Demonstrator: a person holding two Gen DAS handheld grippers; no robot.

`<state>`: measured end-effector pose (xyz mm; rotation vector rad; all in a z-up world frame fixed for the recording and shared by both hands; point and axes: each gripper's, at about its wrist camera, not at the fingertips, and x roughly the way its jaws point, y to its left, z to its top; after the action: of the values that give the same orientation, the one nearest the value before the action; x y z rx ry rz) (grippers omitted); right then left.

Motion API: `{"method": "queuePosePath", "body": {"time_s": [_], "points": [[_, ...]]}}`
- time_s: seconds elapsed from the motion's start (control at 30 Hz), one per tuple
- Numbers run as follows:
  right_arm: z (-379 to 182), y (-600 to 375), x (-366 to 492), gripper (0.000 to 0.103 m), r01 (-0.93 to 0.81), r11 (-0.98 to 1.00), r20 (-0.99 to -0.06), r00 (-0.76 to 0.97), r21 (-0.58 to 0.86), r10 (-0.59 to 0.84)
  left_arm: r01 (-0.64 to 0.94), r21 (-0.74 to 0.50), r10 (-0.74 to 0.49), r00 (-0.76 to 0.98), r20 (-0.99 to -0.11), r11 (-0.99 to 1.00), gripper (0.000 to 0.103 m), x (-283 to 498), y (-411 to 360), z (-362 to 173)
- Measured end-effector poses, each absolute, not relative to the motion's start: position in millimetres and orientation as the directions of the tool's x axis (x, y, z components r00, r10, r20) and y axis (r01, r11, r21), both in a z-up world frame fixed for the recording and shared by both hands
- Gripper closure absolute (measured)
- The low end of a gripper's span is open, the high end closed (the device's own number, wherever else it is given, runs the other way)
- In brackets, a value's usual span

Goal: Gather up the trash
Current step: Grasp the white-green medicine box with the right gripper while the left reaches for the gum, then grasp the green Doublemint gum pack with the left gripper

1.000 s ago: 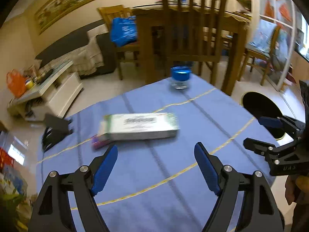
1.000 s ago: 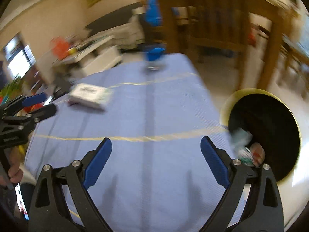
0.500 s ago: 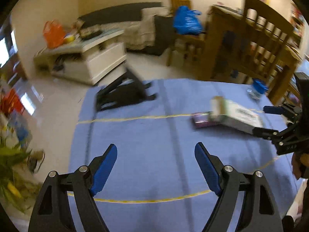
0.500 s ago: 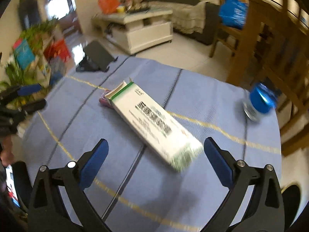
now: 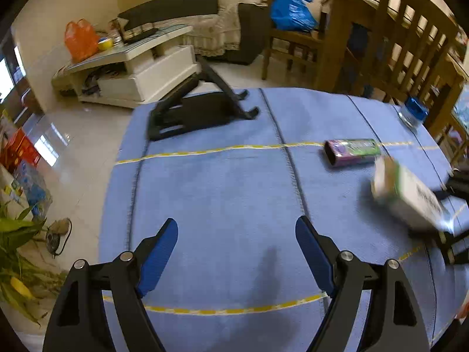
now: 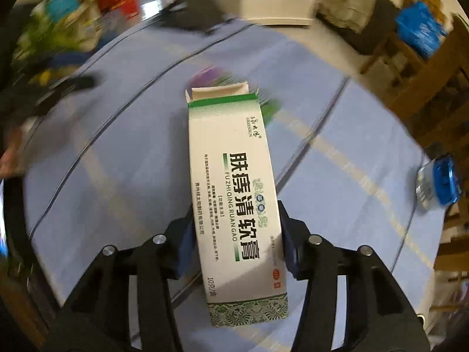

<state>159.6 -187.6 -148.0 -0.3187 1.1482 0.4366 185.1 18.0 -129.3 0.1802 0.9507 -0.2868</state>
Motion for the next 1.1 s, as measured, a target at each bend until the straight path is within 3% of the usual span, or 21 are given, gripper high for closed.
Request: {"method": "queuePosePath", "body": {"time_s": [0.13, 0.23, 0.47, 0.6, 0.83, 1.1], "points": [[-149.1, -199.2, 102.3, 0.054, -0.481, 0.876, -0.916, 0.342, 0.018, 0.207, 0.386, 0.06, -0.181, 0.557, -0.81, 0.921, 0.023, 184.8, -10.0, -129.3], [-146.3, -235.3, 67.5, 0.054, -0.343, 0.936, -0.892, 0.393, 0.083, 0.222, 0.412, 0.067, -0.188, 0.548, -0.815, 0.909, 0.023, 191.1, -33.0, -131.4], [-152.2, -305.3, 8.2, 0.054, -0.038, 0.98, -0.839, 0.51, 0.197, 0.189, 0.341, -0.061, -0.231, 0.482, -0.845, 0.938, 0.023, 222.5, -83.4, -137.1], [-152.2, -312.5, -7.1, 0.054, -0.012, 0.967, -0.804, 0.553, 0.255, 0.219, 0.273, -0.083, -0.21, 0.477, -0.853, 0.958, 0.022, 235.6, -106.3, -144.6], [-152.3, -313.2, -21.3, 0.054, -0.017, 0.969, -0.789, 0.577, 0.248, 0.212, 0.194, 0.007, -0.093, 0.501, -0.861, 0.981, 0.022, 245.7, -125.0, -151.4], [-150.2, -313.7, -30.6, 0.053, -0.02, 0.962, -0.775, 0.588, 0.273, 0.232, 0.06, -0.193, -0.197, 0.49, -0.849, 0.979, 0.022, 252.7, -101.8, -142.8]]}}
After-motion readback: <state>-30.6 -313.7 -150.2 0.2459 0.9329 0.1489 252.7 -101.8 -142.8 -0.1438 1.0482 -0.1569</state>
